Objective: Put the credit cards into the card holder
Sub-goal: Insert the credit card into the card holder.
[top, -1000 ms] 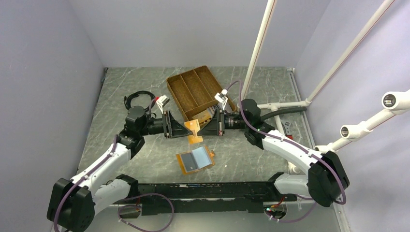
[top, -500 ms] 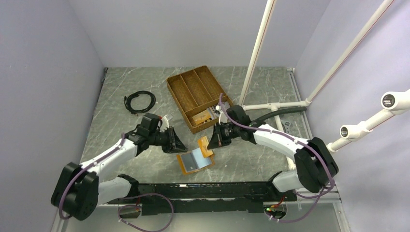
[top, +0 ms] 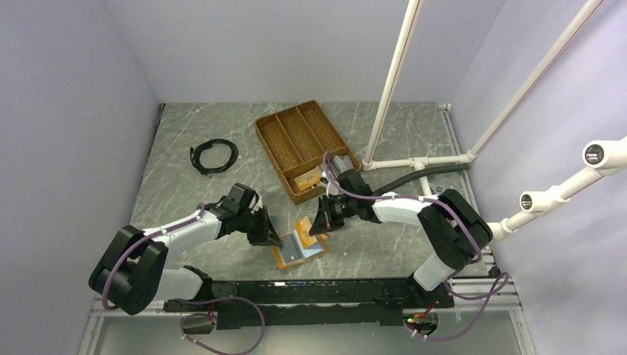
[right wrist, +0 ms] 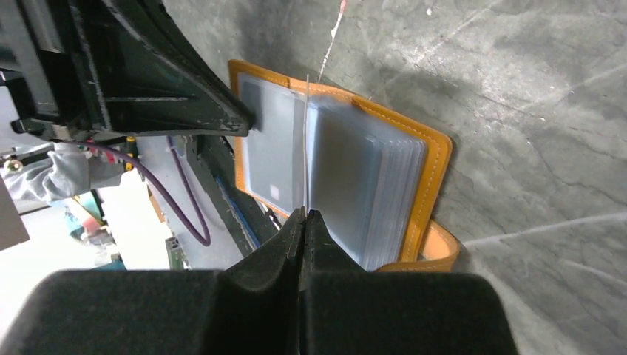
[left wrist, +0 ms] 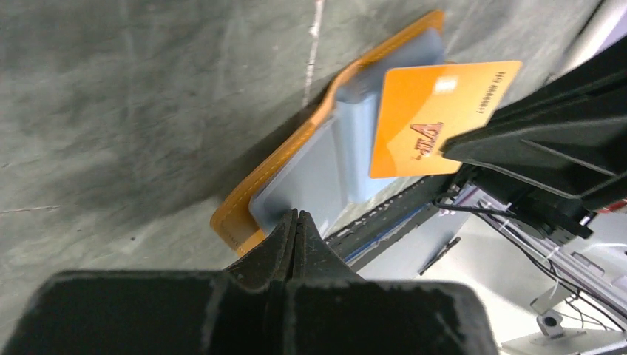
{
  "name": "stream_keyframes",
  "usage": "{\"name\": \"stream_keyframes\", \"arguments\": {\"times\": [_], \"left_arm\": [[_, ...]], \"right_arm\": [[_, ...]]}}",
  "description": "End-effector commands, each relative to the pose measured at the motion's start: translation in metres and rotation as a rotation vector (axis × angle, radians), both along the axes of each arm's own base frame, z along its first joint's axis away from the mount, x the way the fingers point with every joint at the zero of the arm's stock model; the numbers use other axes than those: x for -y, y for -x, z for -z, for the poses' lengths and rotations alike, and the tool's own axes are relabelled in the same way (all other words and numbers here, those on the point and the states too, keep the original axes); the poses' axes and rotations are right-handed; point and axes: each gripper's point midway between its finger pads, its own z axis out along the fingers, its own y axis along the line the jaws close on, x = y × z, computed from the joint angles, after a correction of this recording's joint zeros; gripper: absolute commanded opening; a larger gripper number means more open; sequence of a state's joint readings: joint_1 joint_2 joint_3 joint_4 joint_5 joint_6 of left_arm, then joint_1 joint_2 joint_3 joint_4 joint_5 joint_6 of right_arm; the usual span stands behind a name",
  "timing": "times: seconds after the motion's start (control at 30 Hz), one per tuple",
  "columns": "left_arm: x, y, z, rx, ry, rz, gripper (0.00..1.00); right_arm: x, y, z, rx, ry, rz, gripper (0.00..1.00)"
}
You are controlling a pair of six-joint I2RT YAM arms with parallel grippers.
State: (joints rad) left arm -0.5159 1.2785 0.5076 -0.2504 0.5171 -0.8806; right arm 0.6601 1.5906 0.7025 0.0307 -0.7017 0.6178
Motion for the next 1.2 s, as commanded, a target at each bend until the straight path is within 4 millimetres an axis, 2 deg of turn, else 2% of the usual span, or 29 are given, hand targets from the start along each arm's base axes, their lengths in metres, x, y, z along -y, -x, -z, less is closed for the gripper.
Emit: {"name": "stream_keyframes", "arguments": {"times": [0.0, 0.17, 0.63, 0.87, 1.17], "left_arm": [[-0.012, 0.005, 0.015, -0.020, -0.067, -0.034, 0.00], [-0.017, 0.012, 0.030, -0.072, -0.106, -0.043, 0.00], [-0.023, 0.012, 0.035, -0.063, -0.140, -0.055, 0.00], [-0.023, 0.012, 0.036, -0.064, -0.138, -0.055, 0.00], [-0.023, 0.013, 0.036, -0.066, -0.131, -0.060, 0.00]], "right_arm": [[-0.016, -0.003, -0.011, 0.035, -0.095, -0.018, 0.00], [-0.019, 0.001, -0.005, 0.009, -0.104, -0.003, 0.00], [-0.025, 0.012, 0.010, -0.036, -0.083, 0.005, 0.00], [-0.015, 0.017, 0.025, -0.024, 0.024, 0.030, 0.00], [-0.008, 0.037, 0.035, -0.116, 0.078, 0.042, 0.00]]}}
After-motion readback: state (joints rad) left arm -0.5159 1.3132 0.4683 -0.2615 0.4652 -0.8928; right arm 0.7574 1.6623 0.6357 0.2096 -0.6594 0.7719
